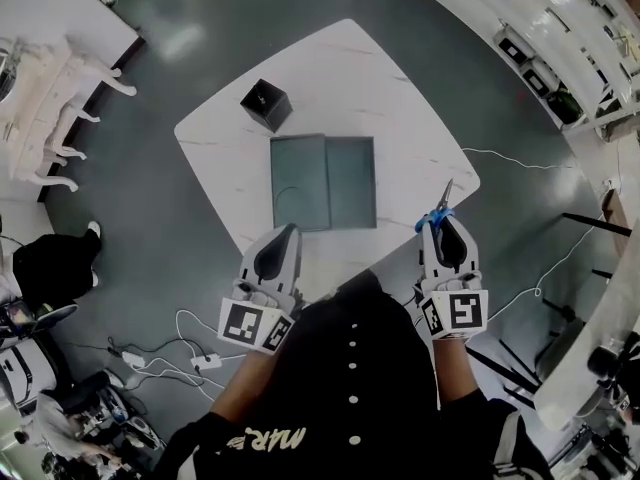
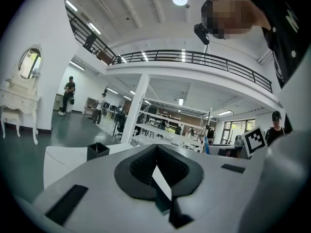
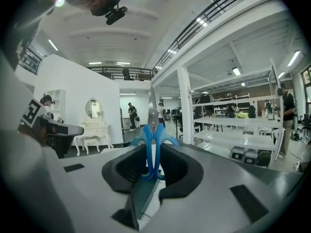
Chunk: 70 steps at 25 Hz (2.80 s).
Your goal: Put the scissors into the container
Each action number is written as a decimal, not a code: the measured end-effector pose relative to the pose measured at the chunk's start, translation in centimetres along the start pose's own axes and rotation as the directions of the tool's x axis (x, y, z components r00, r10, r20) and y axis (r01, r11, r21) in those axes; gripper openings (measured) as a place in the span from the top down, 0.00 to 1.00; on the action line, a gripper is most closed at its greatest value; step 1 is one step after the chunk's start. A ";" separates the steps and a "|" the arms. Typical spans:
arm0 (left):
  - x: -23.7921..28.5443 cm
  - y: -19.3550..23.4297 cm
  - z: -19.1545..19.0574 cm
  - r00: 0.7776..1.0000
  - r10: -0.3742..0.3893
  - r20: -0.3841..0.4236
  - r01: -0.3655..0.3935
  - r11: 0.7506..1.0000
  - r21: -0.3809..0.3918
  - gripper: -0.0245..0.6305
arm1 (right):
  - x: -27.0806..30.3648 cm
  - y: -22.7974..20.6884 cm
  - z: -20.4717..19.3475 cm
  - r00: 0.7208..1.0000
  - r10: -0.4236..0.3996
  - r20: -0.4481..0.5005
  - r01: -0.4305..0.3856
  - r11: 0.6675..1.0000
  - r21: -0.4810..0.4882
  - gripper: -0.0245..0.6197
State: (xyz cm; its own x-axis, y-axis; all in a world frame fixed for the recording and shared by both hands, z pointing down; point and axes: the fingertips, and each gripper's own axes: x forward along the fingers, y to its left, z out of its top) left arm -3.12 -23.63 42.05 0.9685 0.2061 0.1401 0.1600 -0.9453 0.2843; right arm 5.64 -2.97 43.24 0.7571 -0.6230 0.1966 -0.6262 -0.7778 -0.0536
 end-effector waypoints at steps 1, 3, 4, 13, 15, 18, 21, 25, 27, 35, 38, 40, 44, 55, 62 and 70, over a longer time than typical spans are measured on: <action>0.2 0.1 0.0 1.000 0.006 -0.005 -0.006 1.000 0.001 0.92 | 0.6 0.2 -0.2 1.000 0.012 -0.004 -0.012 1.000 0.004 0.80; 0.9 0.4 -0.1 1.000 0.017 -0.007 -0.017 1.000 0.002 0.92 | 2.1 0.4 -0.7 0.999 0.034 -0.020 -0.034 0.999 0.010 0.80; 1.3 0.6 -0.2 1.000 0.022 -0.007 -0.022 1.000 0.001 0.92 | 2.8 0.4 -1.1 0.999 0.043 -0.031 -0.043 0.999 0.013 0.80; 2.9 2.0 -2.3 0.994 0.059 -0.088 -0.059 0.998 -0.006 0.92 | 9.7 3.0 -7.0 0.976 0.164 -0.145 -0.153 0.984 0.088 0.80; 3.2 2.3 -2.8 0.992 0.066 -0.105 -0.066 0.998 -0.005 0.92 | 11.2 3.5 -8.7 0.968 0.179 -0.179 -0.158 0.980 0.123 0.80; 3.7 3.0 -3.5 0.988 0.082 -0.128 -0.084 0.996 -0.011 0.92 | 13.2 4.0 -11.1 0.952 0.189 -0.242 -0.149 0.974 0.172 0.80; 4.1 3.6 -4.1 0.984 0.096 -0.150 -0.100 0.995 -0.017 0.92 | 15.0 4.3 -13.5 0.931 0.197 -0.306 -0.137 0.969 0.207 0.80; 4.9 4.2 -5.1 0.978 0.109 -0.176 -0.116 0.993 -0.030 0.92 | 16.7 4.6 -17.2 0.889 0.198 -0.414 -0.090 0.960 0.267 0.80; 5.3 4.5 -5.4 0.976 0.114 -0.184 -0.123 0.992 -0.038 0.92 | 17.4 4.6 -18.8 0.867 0.198 -0.457 -0.061 0.953 0.296 0.81; 6.7 5.6 -6.4 0.968 0.138 -0.208 -0.153 0.986 -0.061 0.92 | 19.4 5.2 -22.7 0.770 0.180 -0.612 -0.006 0.961 0.276 0.80; 7.1 6.0 -6.5 0.967 0.147 -0.210 -0.164 0.984 -0.066 0.92 | 19.9 5.5 -23.3 0.727 0.192 -0.659 -0.008 0.962 0.272 0.80; 7.2 6.1 -6.6 0.965 0.153 -0.211 -0.171 0.983 -0.071 0.92 | 20.1 5.6 -23.7 0.704 0.191 -0.684 -0.030 0.970 0.240 0.80; 7.7 6.3 -6.5 0.966 0.157 -0.208 -0.177 0.981 -0.080 0.92 | 19.7 5.2 -24.2 0.677 0.184 -0.713 -0.040 0.976 0.213 0.80; 8.6 6.5 -6.4 0.965 0.166 -0.202 -0.188 0.978 -0.092 0.92 | 18.8 6.3 -25.8 0.591 0.156 -0.792 -0.060 0.987 0.150 0.80; 9.0 5.7 -6.4 0.971 0.149 -0.187 -0.169 0.980 -0.100 0.92 | 19.2 6.4 -26.4 0.554 0.118 -0.824 -0.091 0.993 0.081 0.80; 8.9 5.9 -6.1 0.971 0.151 -0.185 -0.170 0.981 -0.093 0.92 | 19.2 6.5 -26.7 0.550 0.079 -0.831 -0.104 0.994 0.025 0.80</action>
State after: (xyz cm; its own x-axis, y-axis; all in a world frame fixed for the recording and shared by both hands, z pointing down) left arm 5.27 -25.81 50.77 0.9294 0.1045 0.3539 -0.0252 -0.9388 0.3436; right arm 11.12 -17.79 72.76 0.2123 -0.3353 0.9179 -0.6967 -0.7106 -0.0984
